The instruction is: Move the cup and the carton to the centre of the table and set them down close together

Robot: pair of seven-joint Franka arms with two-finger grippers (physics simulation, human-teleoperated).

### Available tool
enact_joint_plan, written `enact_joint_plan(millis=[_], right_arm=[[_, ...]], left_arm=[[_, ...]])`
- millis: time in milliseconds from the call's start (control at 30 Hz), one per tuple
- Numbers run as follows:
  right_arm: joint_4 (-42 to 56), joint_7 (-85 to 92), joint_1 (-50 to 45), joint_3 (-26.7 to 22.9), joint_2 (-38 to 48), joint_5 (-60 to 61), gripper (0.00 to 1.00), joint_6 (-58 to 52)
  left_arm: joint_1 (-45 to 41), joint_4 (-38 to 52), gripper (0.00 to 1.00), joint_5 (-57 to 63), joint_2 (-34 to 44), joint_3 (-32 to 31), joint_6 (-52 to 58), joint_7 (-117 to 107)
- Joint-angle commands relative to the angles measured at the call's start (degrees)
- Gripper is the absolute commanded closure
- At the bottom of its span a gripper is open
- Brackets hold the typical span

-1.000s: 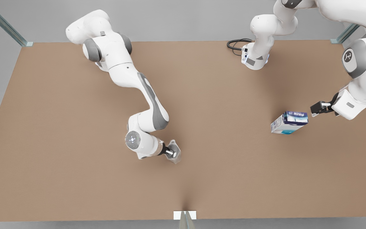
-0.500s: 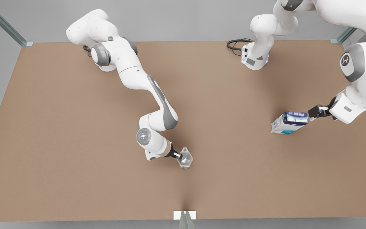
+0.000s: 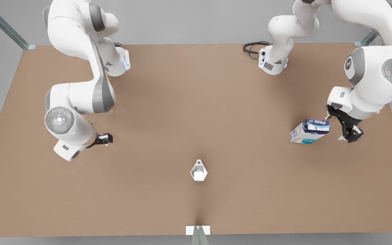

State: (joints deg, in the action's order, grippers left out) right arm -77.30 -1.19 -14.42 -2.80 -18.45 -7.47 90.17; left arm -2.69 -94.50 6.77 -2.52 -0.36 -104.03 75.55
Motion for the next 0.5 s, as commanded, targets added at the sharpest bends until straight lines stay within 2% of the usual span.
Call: enact_joint_plan(millis=[0, 100, 233, 333, 467], right_arm=[[-3.7, -1.6, 1.3, 1.1, 3.4, -0.4, 0.00, 0.7], [-10.6, -5.4, 6.2, 4.1, 10.0, -0.5, 0.00, 2.9], [-9.9, -6.5, 5.8, 4.1, 9.2, -0.5, 0.00, 3.3], [-9.3, -7.0, 5.3, 4.1, 8.1, -0.4, 0.00, 3.5], [-9.3, -7.0, 5.5, 4.1, 7.2, -0.4, 0.00, 4.8]], left_arm=[[0.1, -0.7, 0.00, 1.3, 0.4, 0.0, -1.3, 3.5], [-0.1, 0.6, 0.00, -1.4, -0.7, -0.1, 1.7, 13.3], [9.1, 0.0, 0.00, -1.2, -5.9, 0.2, -0.1, 20.7], [10.1, 0.1, 0.00, -0.7, -7.1, 0.5, 1.7, 20.1], [9.0, -8.8, 0.00, -0.9, -2.5, -1.8, 2.8, 18.8]])
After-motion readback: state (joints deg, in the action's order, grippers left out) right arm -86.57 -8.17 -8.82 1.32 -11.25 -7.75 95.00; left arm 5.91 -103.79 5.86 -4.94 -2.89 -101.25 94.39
